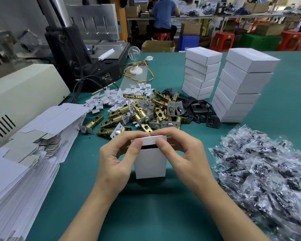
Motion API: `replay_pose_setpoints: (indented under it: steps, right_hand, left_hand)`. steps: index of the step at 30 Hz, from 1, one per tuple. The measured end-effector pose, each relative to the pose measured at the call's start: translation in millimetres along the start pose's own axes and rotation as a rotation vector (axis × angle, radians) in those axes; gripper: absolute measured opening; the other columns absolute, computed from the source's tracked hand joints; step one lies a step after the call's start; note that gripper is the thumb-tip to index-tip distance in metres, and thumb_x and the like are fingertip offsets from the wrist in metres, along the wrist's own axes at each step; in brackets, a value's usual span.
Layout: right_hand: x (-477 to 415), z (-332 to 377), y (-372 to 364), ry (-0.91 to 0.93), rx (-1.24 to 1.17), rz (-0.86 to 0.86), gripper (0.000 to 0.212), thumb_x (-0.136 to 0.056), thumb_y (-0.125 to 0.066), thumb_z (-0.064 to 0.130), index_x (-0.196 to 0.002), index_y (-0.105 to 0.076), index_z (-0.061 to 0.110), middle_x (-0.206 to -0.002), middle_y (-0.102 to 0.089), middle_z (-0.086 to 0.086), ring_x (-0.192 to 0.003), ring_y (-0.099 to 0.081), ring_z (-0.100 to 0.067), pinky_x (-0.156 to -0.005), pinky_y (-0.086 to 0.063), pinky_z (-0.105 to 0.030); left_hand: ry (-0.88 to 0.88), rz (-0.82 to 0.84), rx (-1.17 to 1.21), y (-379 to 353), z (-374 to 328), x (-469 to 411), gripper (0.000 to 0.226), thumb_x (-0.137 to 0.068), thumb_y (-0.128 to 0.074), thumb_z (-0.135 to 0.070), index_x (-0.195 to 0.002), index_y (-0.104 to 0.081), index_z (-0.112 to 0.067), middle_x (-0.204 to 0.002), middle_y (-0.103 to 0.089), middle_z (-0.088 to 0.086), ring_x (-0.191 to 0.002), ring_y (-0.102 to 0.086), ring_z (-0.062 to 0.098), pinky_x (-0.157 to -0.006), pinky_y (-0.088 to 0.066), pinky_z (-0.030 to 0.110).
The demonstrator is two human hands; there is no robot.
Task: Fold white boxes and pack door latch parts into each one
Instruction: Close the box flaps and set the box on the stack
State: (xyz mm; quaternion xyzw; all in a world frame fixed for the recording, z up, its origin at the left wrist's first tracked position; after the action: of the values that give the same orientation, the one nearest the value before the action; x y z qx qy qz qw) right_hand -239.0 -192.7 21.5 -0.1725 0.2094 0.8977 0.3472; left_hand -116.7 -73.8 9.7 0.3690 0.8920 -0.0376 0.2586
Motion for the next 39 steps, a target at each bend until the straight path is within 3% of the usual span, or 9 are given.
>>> replay_pose_setpoints:
  steps: [10, 16, 21, 28, 33, 37, 39]
  right_hand:
    - [0, 3, 1, 0.059, -0.054, 0.013, 0.014, -0.095, -0.066, 0.011, -0.104, -0.073, 0.018, -0.11, -0.072, 0.008, -0.112, -0.068, -0.022, -0.09, -0.057, -0.035]
    - [0, 0, 0, 0.071, -0.078, 0.039, 0.01, -0.096, -0.065, 0.008, -0.1, -0.073, 0.012, -0.111, -0.073, 0.007, -0.113, -0.068, -0.022, -0.091, -0.057, -0.038]
    - [-2, 1, 7, 0.16, 0.046, 0.036, 0.014, -0.094, -0.07, 0.015, -0.105, -0.079, 0.016, -0.116, -0.073, 0.009, -0.113, -0.068, -0.018, -0.086, -0.058, -0.042]
    - [0, 1, 8, 0.242, 0.098, 0.01, 0.011, -0.093, -0.074, 0.019, -0.101, -0.081, 0.015, -0.117, -0.075, 0.005, -0.106, -0.072, -0.012, -0.078, -0.06, -0.036]
    - [-1, -2, 9, 0.226, 0.123, 0.017, 0.019, -0.092, -0.073, 0.033, -0.098, -0.081, 0.017, -0.119, -0.074, 0.008, -0.104, -0.071, -0.01, -0.076, -0.06, -0.038]
    - [-1, -3, 8, 0.226, 0.132, 0.011, 0.012, -0.091, -0.076, 0.026, -0.098, -0.08, 0.018, -0.119, -0.073, 0.008, -0.103, -0.071, -0.011, -0.076, -0.059, -0.034]
    - [-1, -4, 8, 0.209, 0.123, -0.003, 0.01, -0.092, -0.075, 0.024, -0.098, -0.08, 0.018, -0.119, -0.073, 0.009, -0.105, -0.071, -0.011, -0.075, -0.058, -0.031]
  left_hand:
    - [-0.045, 0.064, 0.034, -3, -2, 1, 0.025, -0.104, -0.055, -0.028, -0.114, -0.077, -0.034, -0.114, -0.076, -0.002, -0.115, -0.069, 0.03, -0.093, -0.055, 0.031]
    - [-0.072, 0.081, -0.033, -1, -4, -1, 0.024, -0.103, -0.058, -0.029, -0.117, -0.078, -0.027, -0.118, -0.077, -0.005, -0.117, -0.071, 0.026, -0.092, -0.058, 0.031]
    - [-0.092, 0.083, -0.111, 4, -4, -2, 0.022, -0.101, -0.061, -0.028, -0.112, -0.08, -0.026, -0.118, -0.077, -0.007, -0.117, -0.071, 0.023, -0.089, -0.058, 0.028]
    - [-0.152, 0.129, -0.193, 6, -9, -4, 0.022, -0.099, -0.064, -0.027, -0.114, -0.08, -0.023, -0.118, -0.077, -0.008, -0.115, -0.071, 0.02, -0.097, -0.054, 0.029]
    - [-0.168, 0.175, -0.226, 5, -7, -2, 0.024, -0.098, -0.066, -0.029, -0.115, -0.08, -0.02, -0.122, -0.077, -0.008, -0.118, -0.071, 0.018, -0.099, -0.056, 0.034]
    - [-0.161, 0.201, -0.216, 6, -6, -3, 0.025, -0.098, -0.068, -0.03, -0.12, -0.079, -0.025, -0.126, -0.075, -0.013, -0.12, -0.07, 0.015, -0.101, -0.055, 0.027]
    - [-0.09, 0.218, -0.211, 5, 1, -2, 0.029, -0.095, -0.07, -0.035, -0.123, -0.077, -0.039, -0.125, -0.075, -0.017, -0.118, -0.071, 0.011, -0.098, -0.054, 0.022]
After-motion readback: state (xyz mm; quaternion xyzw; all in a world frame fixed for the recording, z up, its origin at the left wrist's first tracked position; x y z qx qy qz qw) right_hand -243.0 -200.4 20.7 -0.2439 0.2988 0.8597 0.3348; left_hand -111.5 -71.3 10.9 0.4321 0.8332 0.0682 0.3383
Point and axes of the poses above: each hand's wrist, its own x-axis away from the middle knuckle, its own y-axis out of the back of the hand, z = x × y, the point moved 9 cm from there along -x, towards the middle knuckle
